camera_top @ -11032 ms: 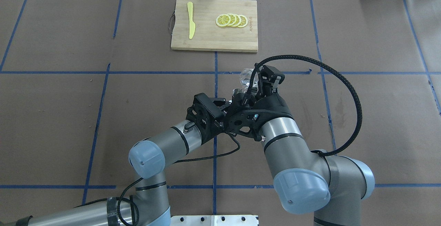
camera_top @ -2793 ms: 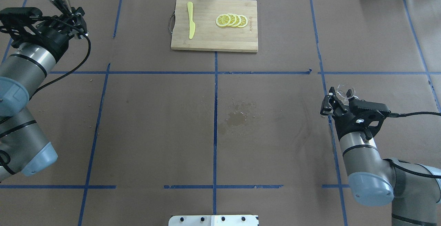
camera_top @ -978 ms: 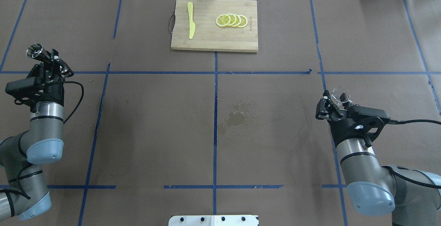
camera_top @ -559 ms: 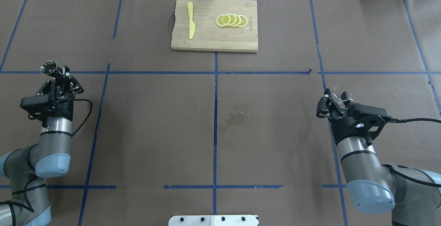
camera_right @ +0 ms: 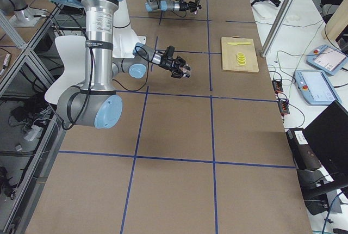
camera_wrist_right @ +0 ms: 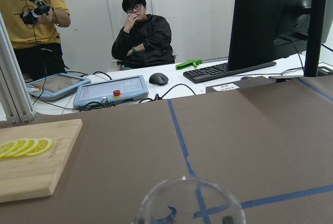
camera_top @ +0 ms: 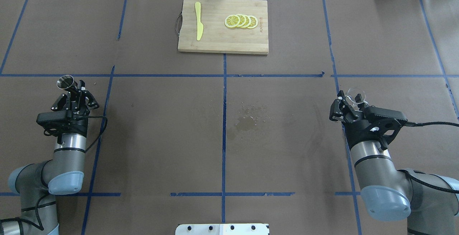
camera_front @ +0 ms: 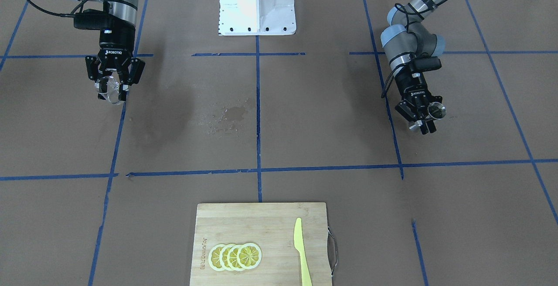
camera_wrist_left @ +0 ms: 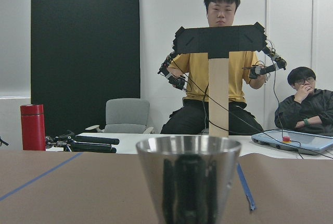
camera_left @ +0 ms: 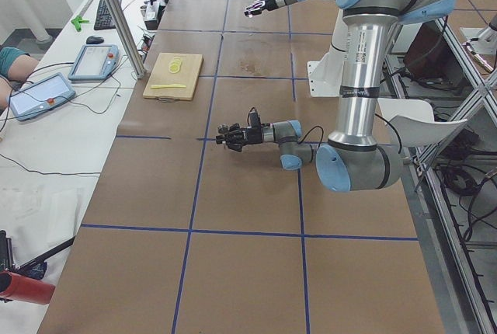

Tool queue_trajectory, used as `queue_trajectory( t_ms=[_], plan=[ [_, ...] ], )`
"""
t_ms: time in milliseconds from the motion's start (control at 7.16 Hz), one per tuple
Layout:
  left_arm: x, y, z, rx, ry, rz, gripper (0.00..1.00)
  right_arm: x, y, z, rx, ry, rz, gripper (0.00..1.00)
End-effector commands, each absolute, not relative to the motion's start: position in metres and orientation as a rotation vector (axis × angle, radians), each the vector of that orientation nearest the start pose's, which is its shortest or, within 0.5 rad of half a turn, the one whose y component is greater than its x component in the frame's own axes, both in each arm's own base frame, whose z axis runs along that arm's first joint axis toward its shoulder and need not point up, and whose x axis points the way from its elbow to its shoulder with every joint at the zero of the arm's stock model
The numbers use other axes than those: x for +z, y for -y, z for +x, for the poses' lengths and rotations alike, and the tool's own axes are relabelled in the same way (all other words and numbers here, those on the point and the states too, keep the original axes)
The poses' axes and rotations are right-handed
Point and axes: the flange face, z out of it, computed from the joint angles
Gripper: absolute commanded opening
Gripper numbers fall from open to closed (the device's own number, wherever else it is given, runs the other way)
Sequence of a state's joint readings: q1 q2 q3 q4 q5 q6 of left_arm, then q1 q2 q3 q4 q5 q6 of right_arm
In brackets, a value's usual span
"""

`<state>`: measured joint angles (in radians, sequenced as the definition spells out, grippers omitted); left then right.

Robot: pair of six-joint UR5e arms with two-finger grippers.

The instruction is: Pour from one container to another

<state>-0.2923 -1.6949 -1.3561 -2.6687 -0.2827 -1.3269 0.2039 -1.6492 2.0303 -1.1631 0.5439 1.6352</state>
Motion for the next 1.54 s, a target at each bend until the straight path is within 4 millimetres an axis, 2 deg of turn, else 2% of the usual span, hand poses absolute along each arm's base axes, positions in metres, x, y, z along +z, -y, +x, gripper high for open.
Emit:
queue_trajectory(
  t_ms=[0,559,698,978,1117,1397],
  plan=[
    [0.547,0.364,0.445,-0.673,-0.532,1.356,0.0,0.405,0.304,-0.383,0.64,0.654,1.034,0.0],
    [0.539,0.363,0.45,-0.674,-0.549,1.349,0.0,0.406,0.306,-0.381,0.628,0.639,1.04,0.0],
    [0.535,0.364,0.45,-0.674,-0.556,1.346,0.11,0.406,0.306,-0.382,0.629,0.639,1.041,0.0],
    [0.536,0.363,0.45,-0.668,-0.55,1.347,0.25,0.406,0.306,-0.382,0.629,0.64,1.039,0.0],
    [0.537,0.363,0.45,-0.667,-0.548,1.347,0.28,0.406,0.306,-0.382,0.628,0.64,1.04,0.0],
    [0.538,0.363,0.45,-0.666,-0.548,1.345,0.28,0.405,0.306,-0.382,0.63,0.642,1.039,0.0]
  ],
)
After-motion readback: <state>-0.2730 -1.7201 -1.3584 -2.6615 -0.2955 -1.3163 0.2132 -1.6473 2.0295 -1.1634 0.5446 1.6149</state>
